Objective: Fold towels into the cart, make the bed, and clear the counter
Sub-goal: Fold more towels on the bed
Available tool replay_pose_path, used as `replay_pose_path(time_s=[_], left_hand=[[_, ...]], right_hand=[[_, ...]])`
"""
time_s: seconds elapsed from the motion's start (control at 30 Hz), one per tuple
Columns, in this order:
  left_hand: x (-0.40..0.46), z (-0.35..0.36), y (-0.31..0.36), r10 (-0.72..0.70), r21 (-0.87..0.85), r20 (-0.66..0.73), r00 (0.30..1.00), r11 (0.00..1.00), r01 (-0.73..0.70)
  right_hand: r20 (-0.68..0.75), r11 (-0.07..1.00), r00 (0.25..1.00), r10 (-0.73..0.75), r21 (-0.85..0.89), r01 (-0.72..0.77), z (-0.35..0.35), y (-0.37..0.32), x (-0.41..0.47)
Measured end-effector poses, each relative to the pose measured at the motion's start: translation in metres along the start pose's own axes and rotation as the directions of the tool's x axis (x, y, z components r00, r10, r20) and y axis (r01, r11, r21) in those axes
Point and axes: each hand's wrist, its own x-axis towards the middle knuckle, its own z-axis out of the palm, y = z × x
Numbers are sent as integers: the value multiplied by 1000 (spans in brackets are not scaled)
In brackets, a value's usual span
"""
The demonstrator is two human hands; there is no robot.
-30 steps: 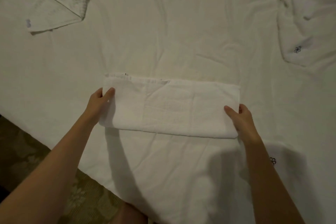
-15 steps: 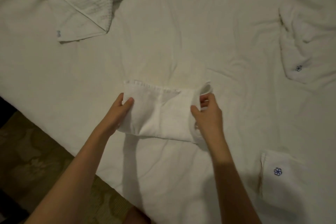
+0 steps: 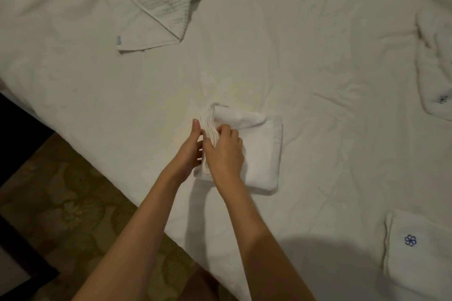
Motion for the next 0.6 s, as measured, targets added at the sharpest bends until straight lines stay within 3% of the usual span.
replay_pose_path(time_s=[0.07,0.17,0.23,0.33,0.43,0.6], left_hand=[[1,-2,0,4,60,46,999,998,-7],[8,-4,-1,-5,66,-66,998,998,10],[8,1,1,52,138,-90,995,990,-39],[-4,22,12,202,219,-10,979,956,-195],[-17,49,23,284,270,107,953,914,-303],[-42,103,33,276,306,243,930,888,-343]], right_hand=[[138,997,988,-72,-14,75,4,4,1],[242,969,955,-171,215,120,-7,19,-4],[71,950,989,-130,294,104,-19,38,-7],[-205,965,978,-25,252,78,-37,75,-13],[-211,898,966,150,437,-44,-57,103,-22],[-195,692,930,311,718,-81,-100,145,-49]])
